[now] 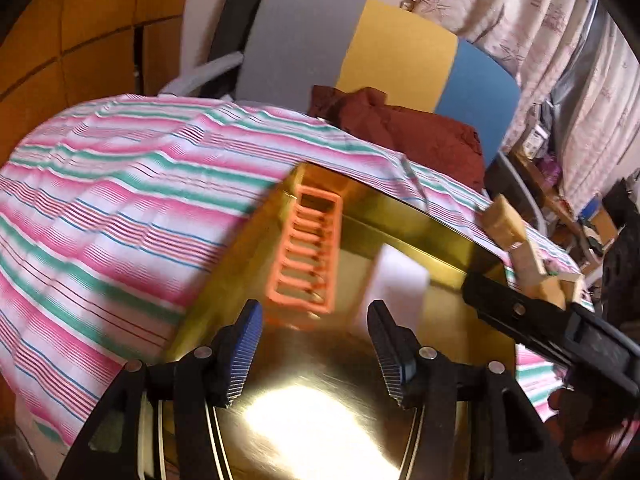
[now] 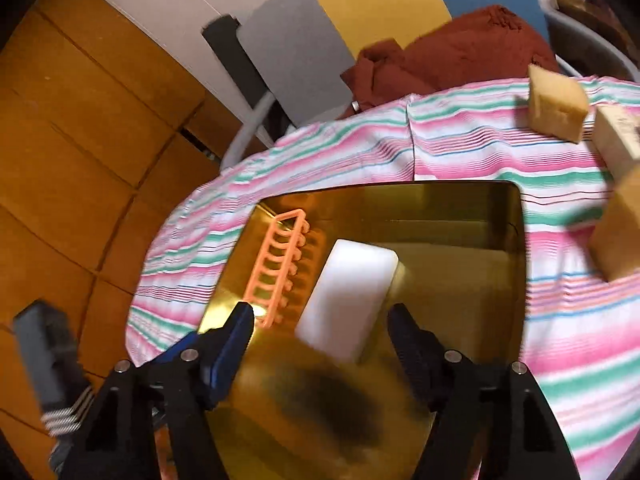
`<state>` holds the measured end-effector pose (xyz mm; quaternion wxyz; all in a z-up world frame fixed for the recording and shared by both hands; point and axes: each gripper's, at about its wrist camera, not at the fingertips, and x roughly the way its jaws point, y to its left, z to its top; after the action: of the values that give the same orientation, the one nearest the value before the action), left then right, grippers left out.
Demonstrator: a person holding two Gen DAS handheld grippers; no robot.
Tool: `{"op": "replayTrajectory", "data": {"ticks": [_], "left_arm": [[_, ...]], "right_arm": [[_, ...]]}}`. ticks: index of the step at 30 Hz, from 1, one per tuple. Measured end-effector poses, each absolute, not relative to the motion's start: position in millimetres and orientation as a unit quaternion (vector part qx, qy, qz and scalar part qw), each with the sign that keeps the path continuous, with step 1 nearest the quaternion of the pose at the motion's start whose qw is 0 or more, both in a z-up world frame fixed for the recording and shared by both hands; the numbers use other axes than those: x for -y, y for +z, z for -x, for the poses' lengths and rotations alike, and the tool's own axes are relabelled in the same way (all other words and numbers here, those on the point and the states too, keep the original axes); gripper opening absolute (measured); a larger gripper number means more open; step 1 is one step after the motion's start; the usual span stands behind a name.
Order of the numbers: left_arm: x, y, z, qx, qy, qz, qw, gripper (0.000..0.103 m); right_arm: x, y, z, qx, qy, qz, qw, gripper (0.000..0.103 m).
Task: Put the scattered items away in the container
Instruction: 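Carry the rack and sponge over the gold tray and open both tools, then move both tools back toward the pile of items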
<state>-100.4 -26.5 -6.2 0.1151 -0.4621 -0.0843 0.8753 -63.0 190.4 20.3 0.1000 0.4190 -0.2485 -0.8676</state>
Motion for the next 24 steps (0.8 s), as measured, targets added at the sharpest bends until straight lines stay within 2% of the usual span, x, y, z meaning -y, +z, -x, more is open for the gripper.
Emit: {"op": "replayTrajectory", "data": {"ticks": [10, 24], "left_arm": [[-44, -7, 64, 0.052, 0.861, 0.472, 0.182, 0.055], [-159, 1, 19, -0.036, 0.836, 0.464, 0.293, 0.055]], "right_arm": [[-252, 35, 2, 0.223, -0.899, -0.376, 0.026, 0.074], [-395, 7, -90, 0.236, -0.888, -0.354, -0.174, 0.076]]}}
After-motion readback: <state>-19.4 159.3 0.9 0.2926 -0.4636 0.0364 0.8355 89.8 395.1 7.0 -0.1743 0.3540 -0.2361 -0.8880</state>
